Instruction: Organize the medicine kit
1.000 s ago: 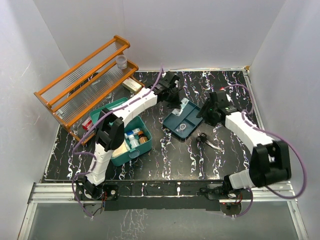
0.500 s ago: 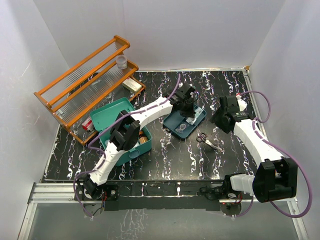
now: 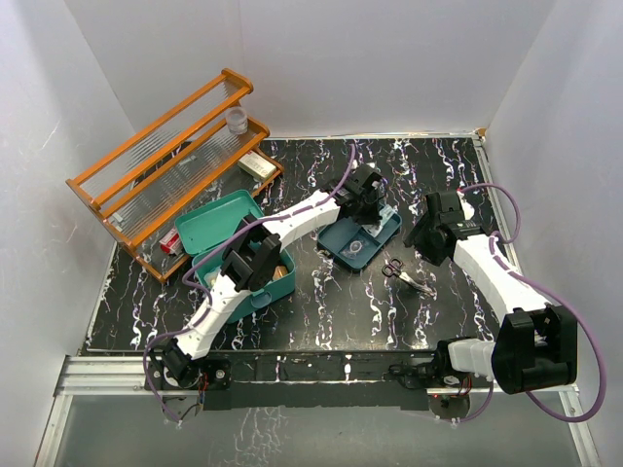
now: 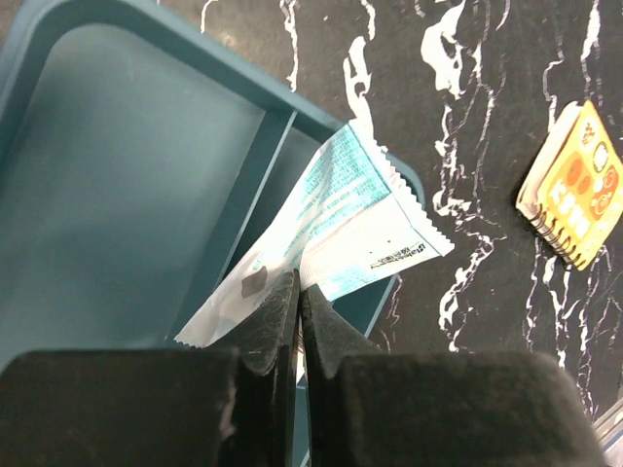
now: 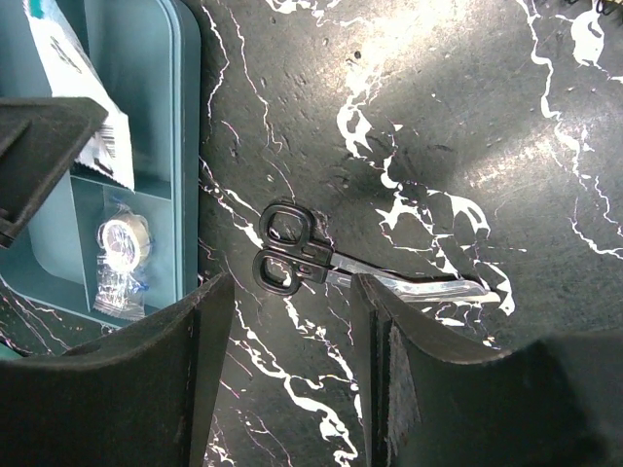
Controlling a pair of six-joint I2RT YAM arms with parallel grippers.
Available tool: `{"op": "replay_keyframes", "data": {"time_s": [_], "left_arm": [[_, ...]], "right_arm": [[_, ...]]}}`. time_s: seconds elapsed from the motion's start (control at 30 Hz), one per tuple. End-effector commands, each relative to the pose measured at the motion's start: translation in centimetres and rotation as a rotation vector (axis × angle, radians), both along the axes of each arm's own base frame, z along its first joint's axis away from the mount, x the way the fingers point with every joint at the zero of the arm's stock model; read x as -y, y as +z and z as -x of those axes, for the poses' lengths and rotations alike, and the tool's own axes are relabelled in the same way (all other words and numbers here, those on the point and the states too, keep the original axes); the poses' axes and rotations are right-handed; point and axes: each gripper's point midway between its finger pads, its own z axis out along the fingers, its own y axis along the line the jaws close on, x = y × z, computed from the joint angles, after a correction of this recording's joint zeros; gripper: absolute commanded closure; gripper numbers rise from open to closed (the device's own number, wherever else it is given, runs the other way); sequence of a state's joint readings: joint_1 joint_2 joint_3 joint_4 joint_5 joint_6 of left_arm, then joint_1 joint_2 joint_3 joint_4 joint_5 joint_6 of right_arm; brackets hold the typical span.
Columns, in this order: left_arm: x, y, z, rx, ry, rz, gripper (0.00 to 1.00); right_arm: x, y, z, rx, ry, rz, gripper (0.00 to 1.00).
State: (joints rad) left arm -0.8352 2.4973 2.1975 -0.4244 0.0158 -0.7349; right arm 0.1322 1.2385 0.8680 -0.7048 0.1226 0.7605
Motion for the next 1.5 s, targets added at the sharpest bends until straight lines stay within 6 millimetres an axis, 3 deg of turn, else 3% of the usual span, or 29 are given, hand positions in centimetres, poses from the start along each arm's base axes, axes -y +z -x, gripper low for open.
{"op": "replay_keyframes", "data": {"time_s": [0.0,0.47,0.57,0.8,1.03,1.17,1.3,1.4,1.47], "left_arm": [[1.3,1.7,-1.3,0.058,-0.006,0.05,1.0],[0.2,1.3,0.0,-0.073,0.144,0.049,1.0],[0.5,2.2,-0.1,-0.059,0.139,0.065,0.92],[0.7,6.3,0.4,-0.003,0.047,0.09,0.71],[-0.4,11.3,1.0,0.08,-0.03,0.106,0.62],[-2.3,14.2,1.2,0.147,-0.063,0.09,0.58],[-5.6,15.0,2.1,0.169,-0.071,0.038,0.55],[-8.4,15.3,2.8,0.185,-0.063,0.002,0.55],[-10.3,15.1,3.4,0.186,-0.055,-0.019,0.55]], "right_arm": [[0.0,0.1,-0.6,0.03,0.0,-0.004,0.52],[0.3,0.0,-0.9,0.019,-0.007,0.01,0.53],[0.2,0.0,-1.0,0.017,-0.006,0.009,0.53],[0.9,1.1,-1.7,0.055,-0.011,0.047,0.52],[0.6,2.6,-3.8,0.114,0.023,0.053,0.52],[-0.7,3.4,-5.6,0.143,0.097,0.018,0.52],[-2.3,3.6,-7.7,0.174,0.164,-0.029,0.53],[-3.2,3.0,-9.2,0.165,0.198,-0.05,0.74],[-3.5,2.3,-10.3,0.142,0.202,-0.049,0.79]]}}
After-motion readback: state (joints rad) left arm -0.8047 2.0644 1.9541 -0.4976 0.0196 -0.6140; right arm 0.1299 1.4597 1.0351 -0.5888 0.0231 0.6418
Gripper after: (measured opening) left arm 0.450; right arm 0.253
